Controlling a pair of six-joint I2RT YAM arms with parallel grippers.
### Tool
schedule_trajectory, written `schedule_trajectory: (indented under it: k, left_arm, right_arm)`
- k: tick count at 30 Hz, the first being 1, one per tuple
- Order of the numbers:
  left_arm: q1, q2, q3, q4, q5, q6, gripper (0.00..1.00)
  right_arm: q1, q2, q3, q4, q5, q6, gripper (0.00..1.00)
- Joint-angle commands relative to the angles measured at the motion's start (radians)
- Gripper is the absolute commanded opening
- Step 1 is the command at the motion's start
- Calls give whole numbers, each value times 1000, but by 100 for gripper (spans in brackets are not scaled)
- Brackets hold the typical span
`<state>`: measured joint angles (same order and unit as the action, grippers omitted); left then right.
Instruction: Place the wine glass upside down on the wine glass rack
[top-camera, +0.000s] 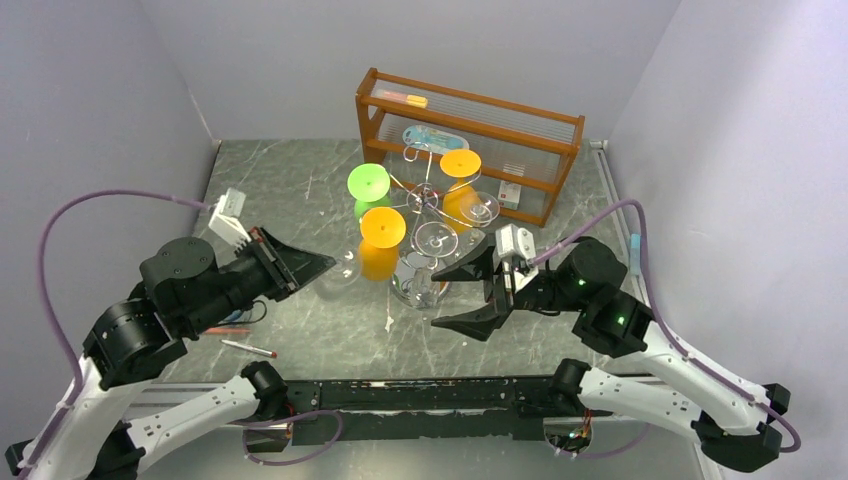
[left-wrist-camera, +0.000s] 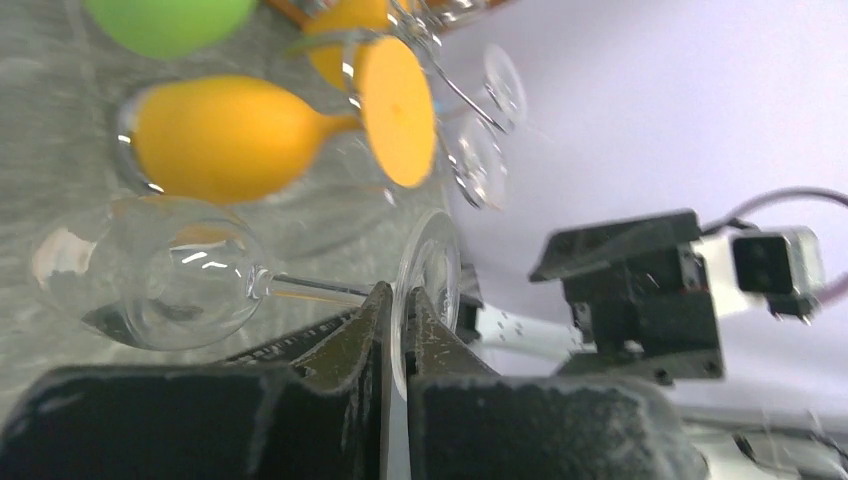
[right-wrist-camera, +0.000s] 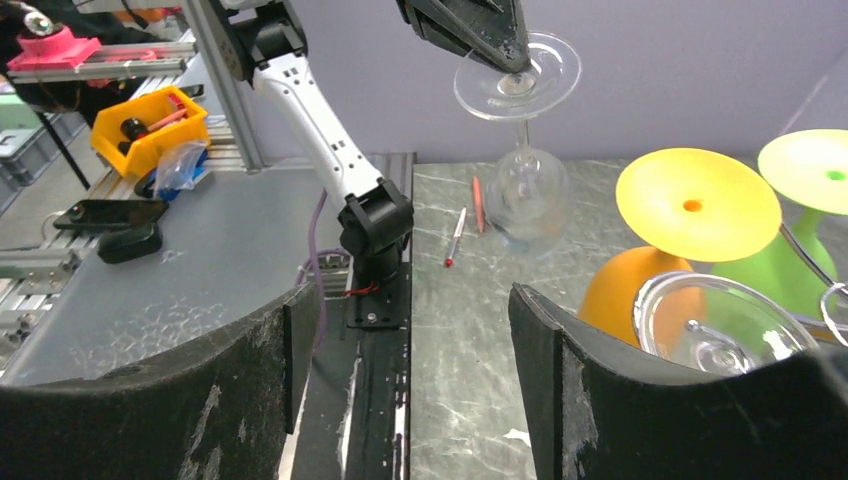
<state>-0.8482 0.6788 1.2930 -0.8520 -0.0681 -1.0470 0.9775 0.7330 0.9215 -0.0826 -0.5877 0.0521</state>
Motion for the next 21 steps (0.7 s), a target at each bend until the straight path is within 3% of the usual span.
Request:
schedule_trajectory:
  k: [1,6,12,21]
  left_arm:
    - [-5,-7,62,-91,-258,32,5]
    - [-5,1,102,-57,-446,77,5]
    - [-5,38,61,144,-698,186,5]
    - [-5,217,79,500,-792,351,5]
  right_arm:
    - [6,-28,-10,-29,78,10,73]
    - [6,-63,-19,-8,116,43,73]
    - [6,-114,-26,123,113,188,73]
    - [6,-139,-35,177,135,309,73]
